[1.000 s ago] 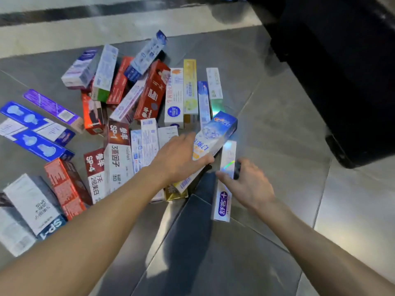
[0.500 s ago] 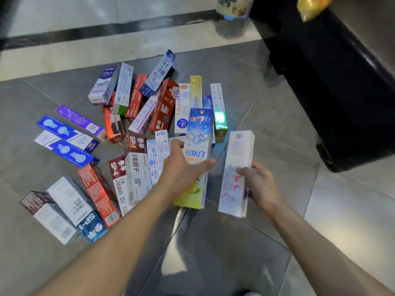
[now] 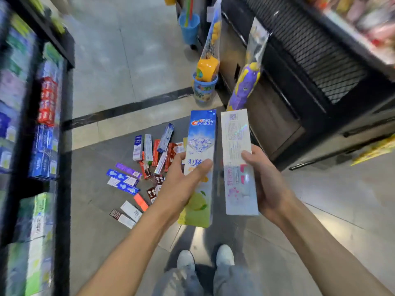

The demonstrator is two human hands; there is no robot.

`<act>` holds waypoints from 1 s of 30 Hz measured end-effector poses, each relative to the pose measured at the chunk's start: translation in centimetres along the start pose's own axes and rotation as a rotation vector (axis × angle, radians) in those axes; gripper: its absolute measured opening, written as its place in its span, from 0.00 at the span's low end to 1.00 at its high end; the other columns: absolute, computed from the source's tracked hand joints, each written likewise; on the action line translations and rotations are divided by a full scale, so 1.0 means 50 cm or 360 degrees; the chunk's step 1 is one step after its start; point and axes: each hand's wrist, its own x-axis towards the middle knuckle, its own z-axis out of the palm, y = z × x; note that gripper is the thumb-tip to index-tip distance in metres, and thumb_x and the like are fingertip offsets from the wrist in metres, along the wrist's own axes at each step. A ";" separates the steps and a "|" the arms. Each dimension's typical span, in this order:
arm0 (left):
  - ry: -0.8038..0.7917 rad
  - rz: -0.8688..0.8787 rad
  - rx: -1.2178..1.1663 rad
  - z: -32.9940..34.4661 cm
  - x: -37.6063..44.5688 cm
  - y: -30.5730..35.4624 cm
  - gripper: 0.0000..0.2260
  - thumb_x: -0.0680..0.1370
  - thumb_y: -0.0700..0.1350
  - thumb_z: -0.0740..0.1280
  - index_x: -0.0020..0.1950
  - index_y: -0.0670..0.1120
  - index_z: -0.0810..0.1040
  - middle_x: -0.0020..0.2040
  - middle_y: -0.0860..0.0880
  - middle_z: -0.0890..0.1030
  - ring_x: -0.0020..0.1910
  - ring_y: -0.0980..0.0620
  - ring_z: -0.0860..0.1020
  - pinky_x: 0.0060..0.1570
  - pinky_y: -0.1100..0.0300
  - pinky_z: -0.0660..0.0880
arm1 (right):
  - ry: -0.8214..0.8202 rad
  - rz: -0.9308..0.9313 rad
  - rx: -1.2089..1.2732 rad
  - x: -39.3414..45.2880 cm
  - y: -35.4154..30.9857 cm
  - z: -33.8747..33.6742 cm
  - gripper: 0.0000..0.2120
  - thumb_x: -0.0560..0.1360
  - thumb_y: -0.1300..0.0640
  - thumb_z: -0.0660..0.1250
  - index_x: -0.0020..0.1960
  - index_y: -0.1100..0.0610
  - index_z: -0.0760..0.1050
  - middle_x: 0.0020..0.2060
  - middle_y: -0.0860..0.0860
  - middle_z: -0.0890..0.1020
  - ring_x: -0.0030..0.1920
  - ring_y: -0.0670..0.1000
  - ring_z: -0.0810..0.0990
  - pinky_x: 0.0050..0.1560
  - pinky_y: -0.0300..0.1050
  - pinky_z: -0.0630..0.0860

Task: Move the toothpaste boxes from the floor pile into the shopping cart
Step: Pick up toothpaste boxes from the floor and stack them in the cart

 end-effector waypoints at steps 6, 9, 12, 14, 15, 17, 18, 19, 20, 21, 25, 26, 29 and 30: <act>-0.0053 0.0125 -0.0099 0.066 -0.233 0.304 0.18 0.74 0.55 0.75 0.60 0.52 0.79 0.52 0.52 0.86 0.50 0.49 0.85 0.57 0.46 0.80 | -0.0038 -0.0253 0.0154 -0.282 -0.257 0.086 0.20 0.76 0.53 0.64 0.67 0.56 0.71 0.55 0.58 0.82 0.51 0.56 0.82 0.55 0.57 0.79; -0.0119 0.0243 -0.0152 0.087 -0.316 0.391 0.19 0.73 0.53 0.76 0.61 0.49 0.78 0.50 0.51 0.86 0.49 0.49 0.85 0.47 0.57 0.81 | -0.0001 -0.0354 0.0290 -0.396 -0.310 0.101 0.19 0.76 0.52 0.66 0.66 0.53 0.73 0.55 0.57 0.81 0.55 0.60 0.78 0.61 0.63 0.74; -0.0295 0.0321 -0.0120 0.107 -0.375 0.438 0.23 0.70 0.55 0.79 0.61 0.49 0.78 0.50 0.50 0.86 0.48 0.50 0.85 0.47 0.53 0.80 | 0.0114 -0.0477 0.0400 -0.498 -0.318 0.103 0.26 0.68 0.46 0.78 0.64 0.51 0.77 0.56 0.60 0.78 0.55 0.60 0.75 0.58 0.60 0.75; -0.0460 0.0342 -0.0082 0.125 -0.407 0.454 0.25 0.67 0.56 0.78 0.59 0.49 0.78 0.48 0.50 0.86 0.44 0.52 0.85 0.44 0.53 0.79 | 0.0195 -0.0568 0.0506 -0.562 -0.310 0.104 0.34 0.66 0.47 0.80 0.68 0.54 0.74 0.56 0.61 0.77 0.50 0.59 0.77 0.50 0.55 0.79; -0.0554 0.0338 -0.0047 0.136 -0.424 0.457 0.23 0.67 0.56 0.77 0.58 0.49 0.78 0.47 0.49 0.86 0.42 0.53 0.84 0.43 0.53 0.80 | 0.0266 -0.0630 0.0557 -0.597 -0.301 0.108 0.31 0.69 0.49 0.77 0.68 0.55 0.73 0.54 0.61 0.78 0.47 0.58 0.79 0.48 0.53 0.81; -0.0777 0.0327 -0.0010 0.160 -0.464 0.457 0.19 0.70 0.53 0.76 0.57 0.48 0.77 0.47 0.48 0.86 0.41 0.53 0.84 0.43 0.53 0.80 | 0.0426 -0.0743 0.0675 -0.674 -0.278 0.109 0.23 0.72 0.51 0.73 0.65 0.54 0.74 0.52 0.60 0.79 0.44 0.58 0.81 0.45 0.53 0.81; -0.0889 0.0321 -0.0001 0.174 -0.485 0.453 0.19 0.71 0.51 0.76 0.57 0.47 0.77 0.47 0.47 0.86 0.41 0.53 0.83 0.41 0.55 0.80 | 0.0513 -0.0783 0.0732 -0.714 -0.262 0.107 0.25 0.70 0.50 0.75 0.64 0.54 0.75 0.53 0.60 0.80 0.46 0.58 0.81 0.46 0.53 0.81; -0.0992 0.0307 0.0008 0.188 -0.511 0.449 0.18 0.71 0.49 0.76 0.58 0.46 0.76 0.47 0.46 0.86 0.40 0.54 0.83 0.39 0.58 0.80 | 0.0605 -0.0824 0.0781 -0.754 -0.243 0.101 0.30 0.66 0.48 0.79 0.65 0.54 0.75 0.55 0.60 0.79 0.49 0.58 0.80 0.49 0.53 0.81; -0.1107 0.0293 0.0027 0.203 -0.538 0.442 0.18 0.72 0.48 0.75 0.58 0.45 0.76 0.46 0.47 0.86 0.39 0.54 0.83 0.37 0.59 0.79 | 0.0707 -0.0860 0.0820 -0.796 -0.224 0.098 0.37 0.62 0.46 0.82 0.67 0.56 0.74 0.58 0.61 0.78 0.52 0.58 0.79 0.52 0.54 0.80; -0.1225 0.0268 0.0033 0.222 -0.567 0.433 0.17 0.73 0.47 0.75 0.58 0.44 0.76 0.45 0.48 0.86 0.39 0.54 0.83 0.36 0.60 0.79 | 0.0800 -0.0898 0.0858 -0.843 -0.204 0.095 0.43 0.60 0.45 0.84 0.69 0.58 0.72 0.60 0.61 0.78 0.54 0.58 0.78 0.53 0.53 0.79; -0.1669 0.0166 0.0183 0.298 -0.712 0.380 0.20 0.70 0.50 0.76 0.58 0.45 0.77 0.47 0.48 0.86 0.43 0.48 0.85 0.45 0.46 0.83 | 0.1134 -0.1178 0.0969 -1.037 -0.106 0.092 0.30 0.72 0.46 0.74 0.70 0.56 0.72 0.57 0.57 0.78 0.50 0.54 0.79 0.50 0.51 0.78; -0.1760 0.0138 0.0227 0.319 -0.757 0.364 0.23 0.67 0.52 0.77 0.59 0.45 0.77 0.48 0.46 0.86 0.44 0.46 0.85 0.48 0.43 0.82 | 0.1229 -0.1233 0.0982 -1.087 -0.080 0.092 0.27 0.76 0.47 0.70 0.71 0.55 0.71 0.59 0.57 0.78 0.52 0.54 0.79 0.52 0.52 0.77; -0.2062 0.0056 0.0323 0.377 -0.905 0.306 0.24 0.69 0.50 0.76 0.61 0.43 0.76 0.49 0.44 0.86 0.41 0.47 0.84 0.41 0.48 0.82 | 0.1521 -0.1360 0.1097 -1.232 0.002 0.092 0.29 0.75 0.46 0.70 0.73 0.52 0.71 0.66 0.59 0.77 0.59 0.56 0.78 0.58 0.53 0.76; -0.2156 0.0047 0.0356 0.393 -0.958 0.283 0.23 0.70 0.50 0.76 0.61 0.43 0.75 0.47 0.45 0.86 0.40 0.47 0.84 0.39 0.50 0.82 | 0.1615 -0.1396 0.1148 -1.279 0.028 0.094 0.27 0.76 0.47 0.70 0.73 0.52 0.72 0.66 0.59 0.77 0.60 0.57 0.77 0.58 0.53 0.77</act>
